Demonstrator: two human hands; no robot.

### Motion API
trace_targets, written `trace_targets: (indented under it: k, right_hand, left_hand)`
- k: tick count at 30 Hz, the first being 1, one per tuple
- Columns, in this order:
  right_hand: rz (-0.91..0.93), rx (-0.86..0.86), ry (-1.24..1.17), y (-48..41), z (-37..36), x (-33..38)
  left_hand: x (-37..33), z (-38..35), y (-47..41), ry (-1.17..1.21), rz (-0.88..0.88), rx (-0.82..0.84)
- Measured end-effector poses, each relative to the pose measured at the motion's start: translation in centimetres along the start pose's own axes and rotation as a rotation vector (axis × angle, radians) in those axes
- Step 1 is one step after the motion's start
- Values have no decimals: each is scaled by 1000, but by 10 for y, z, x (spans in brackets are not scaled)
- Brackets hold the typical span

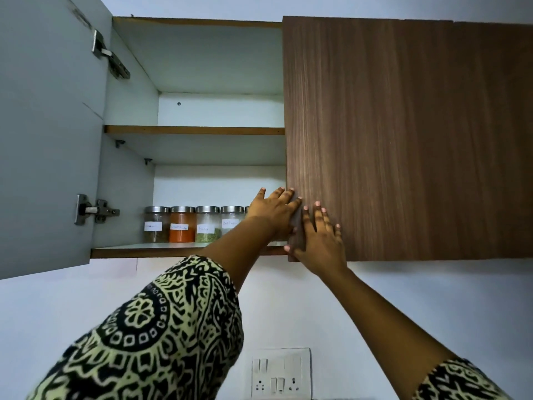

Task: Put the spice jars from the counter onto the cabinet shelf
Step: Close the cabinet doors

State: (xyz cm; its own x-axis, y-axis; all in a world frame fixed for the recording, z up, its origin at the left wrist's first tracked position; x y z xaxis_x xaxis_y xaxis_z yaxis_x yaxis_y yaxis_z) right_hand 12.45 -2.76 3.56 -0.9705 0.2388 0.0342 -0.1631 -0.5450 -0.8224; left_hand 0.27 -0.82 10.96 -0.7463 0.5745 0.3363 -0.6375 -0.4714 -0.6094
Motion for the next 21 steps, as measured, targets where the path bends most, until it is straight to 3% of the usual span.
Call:
trace_targets:
  k: [5,12,21]
  right_hand:
    - [-25,-26,-15,24,38,14]
    - [89,-330,-233,91,114,121]
    - [388,-588,-469,172,262,295]
  left_hand:
    - [7,27,70,117,3,-67]
    - [55,102,217,270,105,-207]
    - [101,216,398,311,209,-919]
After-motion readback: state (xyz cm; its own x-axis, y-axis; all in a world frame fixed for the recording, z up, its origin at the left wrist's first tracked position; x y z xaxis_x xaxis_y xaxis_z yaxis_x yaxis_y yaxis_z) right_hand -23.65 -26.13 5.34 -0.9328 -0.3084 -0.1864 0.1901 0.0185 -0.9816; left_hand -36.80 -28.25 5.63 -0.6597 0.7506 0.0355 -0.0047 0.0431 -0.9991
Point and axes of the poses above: each hand's wrist, its own y-axis away from the middle knuckle, its own z-axis out of the back of the hand, x = y × z, the point moved 1 cm from there along -y, towards the middle knuckle, and after that the axes turned 11 degrees about y, right-handed, at the moved point
